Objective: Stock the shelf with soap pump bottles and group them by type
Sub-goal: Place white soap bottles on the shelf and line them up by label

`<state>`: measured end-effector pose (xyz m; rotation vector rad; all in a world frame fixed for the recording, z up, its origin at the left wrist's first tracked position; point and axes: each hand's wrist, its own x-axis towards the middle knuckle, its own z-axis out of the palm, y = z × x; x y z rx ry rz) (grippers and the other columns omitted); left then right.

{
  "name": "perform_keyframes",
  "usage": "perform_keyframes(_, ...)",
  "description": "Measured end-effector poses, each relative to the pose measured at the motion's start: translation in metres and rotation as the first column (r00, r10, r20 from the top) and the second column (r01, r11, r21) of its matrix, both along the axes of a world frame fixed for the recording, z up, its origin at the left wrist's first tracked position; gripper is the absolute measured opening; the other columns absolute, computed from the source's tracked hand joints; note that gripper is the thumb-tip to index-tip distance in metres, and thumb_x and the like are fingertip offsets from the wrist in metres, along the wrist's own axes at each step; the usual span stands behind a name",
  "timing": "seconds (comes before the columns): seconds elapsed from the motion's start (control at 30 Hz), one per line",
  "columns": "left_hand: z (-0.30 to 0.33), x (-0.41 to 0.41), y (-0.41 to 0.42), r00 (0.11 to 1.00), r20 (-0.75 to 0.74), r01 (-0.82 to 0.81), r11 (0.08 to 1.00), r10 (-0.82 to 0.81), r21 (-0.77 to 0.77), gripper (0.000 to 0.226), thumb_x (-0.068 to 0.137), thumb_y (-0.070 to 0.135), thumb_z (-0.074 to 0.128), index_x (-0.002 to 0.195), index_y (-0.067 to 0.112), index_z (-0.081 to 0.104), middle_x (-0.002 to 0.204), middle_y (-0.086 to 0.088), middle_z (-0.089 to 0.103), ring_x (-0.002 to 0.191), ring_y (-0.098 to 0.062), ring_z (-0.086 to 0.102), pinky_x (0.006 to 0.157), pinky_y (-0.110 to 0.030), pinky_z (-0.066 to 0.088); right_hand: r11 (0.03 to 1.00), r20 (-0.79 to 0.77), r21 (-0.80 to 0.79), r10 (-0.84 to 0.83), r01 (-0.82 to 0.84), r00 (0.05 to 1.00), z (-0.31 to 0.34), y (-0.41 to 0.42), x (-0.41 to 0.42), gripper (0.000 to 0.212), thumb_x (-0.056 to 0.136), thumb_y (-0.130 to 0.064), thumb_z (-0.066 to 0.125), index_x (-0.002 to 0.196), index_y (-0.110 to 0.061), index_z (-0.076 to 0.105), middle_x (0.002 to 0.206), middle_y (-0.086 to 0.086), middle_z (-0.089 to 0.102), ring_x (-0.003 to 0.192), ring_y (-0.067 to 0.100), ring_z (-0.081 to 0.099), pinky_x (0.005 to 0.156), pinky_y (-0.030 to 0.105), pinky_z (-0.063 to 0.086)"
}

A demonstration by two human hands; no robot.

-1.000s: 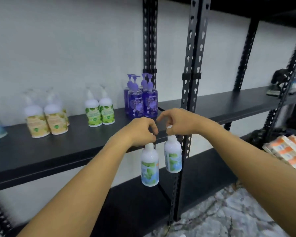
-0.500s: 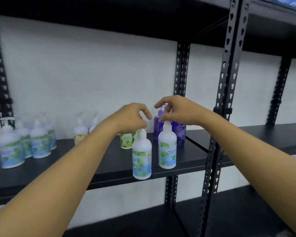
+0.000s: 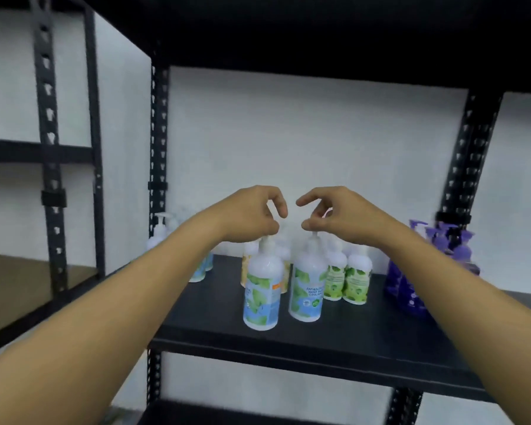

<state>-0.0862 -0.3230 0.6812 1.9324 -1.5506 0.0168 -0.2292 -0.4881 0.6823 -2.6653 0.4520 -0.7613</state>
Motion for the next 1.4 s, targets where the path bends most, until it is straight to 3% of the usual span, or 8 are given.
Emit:
perform_keyframes(0.3, 0.007, 0.073, 0.043, 0.984, 0.000, -0.179, 0.984, 0.179, -0.010, 0.021, 0.086, 0.014, 0.062, 0.098, 0.031, 0.060, 0.087, 0.002, 0.068, 0.061, -0.013, 0.056, 0.060, -0.030, 0.049, 0.993, 0.034, 0.030, 0.115, -0.116, 0.993, -0.006, 0.017, 0.097, 0.032, 0.086, -0.032, 0.075, 0.116, -0.033, 0.064, 0.084, -0.007, 0.070, 0.074, 0.005, 0.062, 0.058, 0.015, 0.043)
perform_keyframes(0.4, 0.009, 0.089, 0.052, 0.973, 0.018, -0.230, 0.973, 0.230, -0.017, 0.022, 0.086, 0.014, 0.062, 0.096, 0.033, 0.059, 0.084, 0.003, 0.067, 0.066, -0.014, 0.060, 0.064, -0.030, 0.052, 0.987, 0.022, 0.057, 0.151, -0.152, 0.988, -0.013, 0.024, 0.126, 0.034, 0.086, -0.032, 0.076, 0.118, -0.031, 0.064, 0.086, -0.003, 0.071, 0.075, 0.005, 0.062, 0.059, 0.017, 0.041)
perform_keyframes(0.53, 0.006, 0.109, 0.063, 0.958, 0.030, -0.284, 0.959, 0.284, -0.008, 0.023, 0.084, 0.013, 0.061, 0.092, 0.034, 0.059, 0.077, 0.003, 0.066, 0.078, -0.030, 0.066, 0.072, -0.044, 0.056, 0.979, 0.026, 0.102, 0.173, -0.175, 0.985, -0.022, 0.033, 0.162, 0.032, 0.086, -0.030, 0.076, 0.116, -0.027, 0.065, 0.090, 0.003, 0.070, 0.078, 0.011, 0.062, 0.059, 0.020, 0.040)
perform_keyframes(0.73, -0.006, 0.124, 0.077, 0.943, 0.024, -0.332, 0.942, 0.333, -0.041, 0.022, 0.085, 0.010, 0.058, 0.092, 0.031, 0.060, 0.090, -0.007, 0.067, 0.058, -0.010, 0.052, 0.047, -0.013, 0.039, 0.970, 0.046, 0.138, 0.194, -0.199, 0.980, -0.030, 0.048, 0.205, 0.029, 0.085, -0.027, 0.078, 0.112, -0.023, 0.066, 0.088, 0.004, 0.067, 0.072, 0.014, 0.060, 0.058, 0.020, 0.042)
perform_keyframes(0.97, -0.013, 0.138, 0.092, 0.935, 0.017, -0.353, 0.933, 0.355, -0.067, 0.020, 0.086, 0.010, 0.059, 0.096, 0.027, 0.061, 0.095, -0.013, 0.065, 0.060, -0.010, 0.049, 0.047, -0.010, 0.038, 0.966, 0.085, 0.163, 0.190, -0.202, 0.978, -0.037, 0.059, 0.244, 0.030, 0.085, -0.026, 0.079, 0.111, -0.021, 0.067, 0.088, 0.000, 0.063, 0.069, 0.008, 0.058, 0.057, 0.020, 0.041)
perform_keyframes(1.13, -0.014, 0.144, 0.099, 0.930, 0.021, -0.365, 0.929, 0.367, -0.062, 0.021, 0.087, 0.010, 0.059, 0.099, 0.027, 0.062, 0.091, -0.006, 0.064, 0.055, -0.001, 0.049, 0.049, -0.008, 0.037, 0.962, 0.097, 0.188, 0.185, -0.200, 0.978, -0.046, 0.066, 0.262, 0.028, 0.086, -0.025, 0.078, 0.110, -0.018, 0.067, 0.084, -0.003, 0.060, 0.067, 0.006, 0.055, 0.056, 0.018, 0.039)
perform_keyframes(1.3, -0.020, 0.148, 0.105, 0.925, 0.022, -0.377, 0.925, 0.379, -0.053, 0.019, 0.088, 0.012, 0.060, 0.100, 0.028, 0.062, 0.089, -0.002, 0.063, 0.062, -0.006, 0.050, 0.051, -0.009, 0.038, 0.954, 0.124, 0.234, 0.163, -0.189, 0.979, -0.054, 0.073, 0.276, 0.025, 0.085, -0.022, 0.077, 0.106, -0.015, 0.065, 0.091, 0.008, 0.066, 0.074, 0.022, 0.065, 0.074, 0.038, 0.059)
perform_keyframes(1.4, -0.023, 0.149, 0.106, 0.922, 0.020, -0.384, 0.922, 0.386, -0.048, 0.019, 0.088, 0.013, 0.061, 0.100, 0.028, 0.062, 0.094, -0.007, 0.064, 0.067, -0.011, 0.051, 0.058, -0.017, 0.041, 0.955, 0.138, 0.247, 0.134, -0.165, 0.981, -0.055, 0.075, 0.281, 0.024, 0.085, -0.022, 0.077, 0.103, -0.015, 0.062, 0.094, 0.010, 0.066, 0.071, 0.022, 0.063, 0.072, 0.036, 0.057)
